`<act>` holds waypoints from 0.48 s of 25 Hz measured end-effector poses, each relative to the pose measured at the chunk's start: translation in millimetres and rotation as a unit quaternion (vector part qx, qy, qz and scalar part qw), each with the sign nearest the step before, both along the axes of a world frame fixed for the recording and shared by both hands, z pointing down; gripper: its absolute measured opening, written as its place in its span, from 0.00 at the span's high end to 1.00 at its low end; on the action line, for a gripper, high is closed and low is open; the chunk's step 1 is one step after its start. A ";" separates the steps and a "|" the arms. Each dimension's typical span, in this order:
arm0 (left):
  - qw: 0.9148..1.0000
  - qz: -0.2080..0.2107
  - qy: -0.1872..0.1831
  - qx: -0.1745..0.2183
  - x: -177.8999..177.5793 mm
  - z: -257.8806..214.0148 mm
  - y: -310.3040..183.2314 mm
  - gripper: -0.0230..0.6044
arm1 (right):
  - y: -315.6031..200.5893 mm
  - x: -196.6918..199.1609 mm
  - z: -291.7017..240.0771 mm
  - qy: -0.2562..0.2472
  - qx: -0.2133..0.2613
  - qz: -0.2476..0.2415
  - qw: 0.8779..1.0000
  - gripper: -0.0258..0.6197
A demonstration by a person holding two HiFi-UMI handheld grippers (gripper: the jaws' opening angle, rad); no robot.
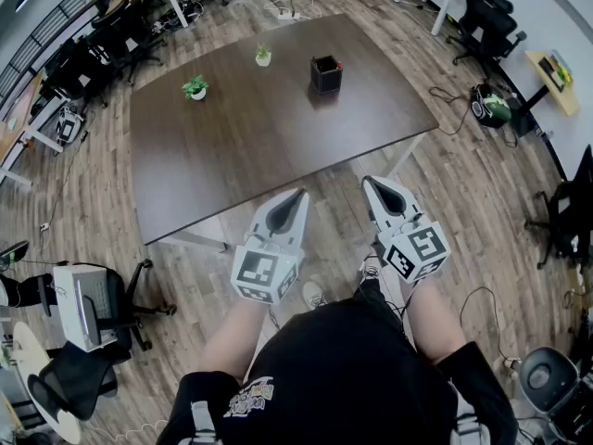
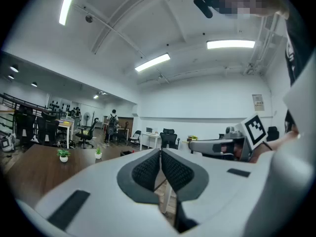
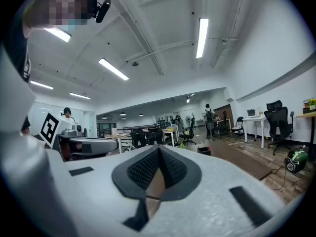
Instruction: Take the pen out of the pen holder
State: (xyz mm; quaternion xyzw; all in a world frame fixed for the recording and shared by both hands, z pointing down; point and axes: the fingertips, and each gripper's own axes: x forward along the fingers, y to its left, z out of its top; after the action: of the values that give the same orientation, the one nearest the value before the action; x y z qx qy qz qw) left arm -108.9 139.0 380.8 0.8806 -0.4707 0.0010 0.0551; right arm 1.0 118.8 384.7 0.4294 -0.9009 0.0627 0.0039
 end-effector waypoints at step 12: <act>1.000 0.000 -0.003 0.002 1.7 -2.3 5.4 0.94 | 7.8 0.5 -9.0 -0.009 0.008 0.002 1.000 0.95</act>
State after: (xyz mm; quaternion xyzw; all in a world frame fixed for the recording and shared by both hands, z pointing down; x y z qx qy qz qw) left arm -107.2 144.4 378.5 0.8808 -0.4706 0.0023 0.0518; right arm 1.5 126.6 375.8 0.4303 -0.9007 0.0587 -0.0076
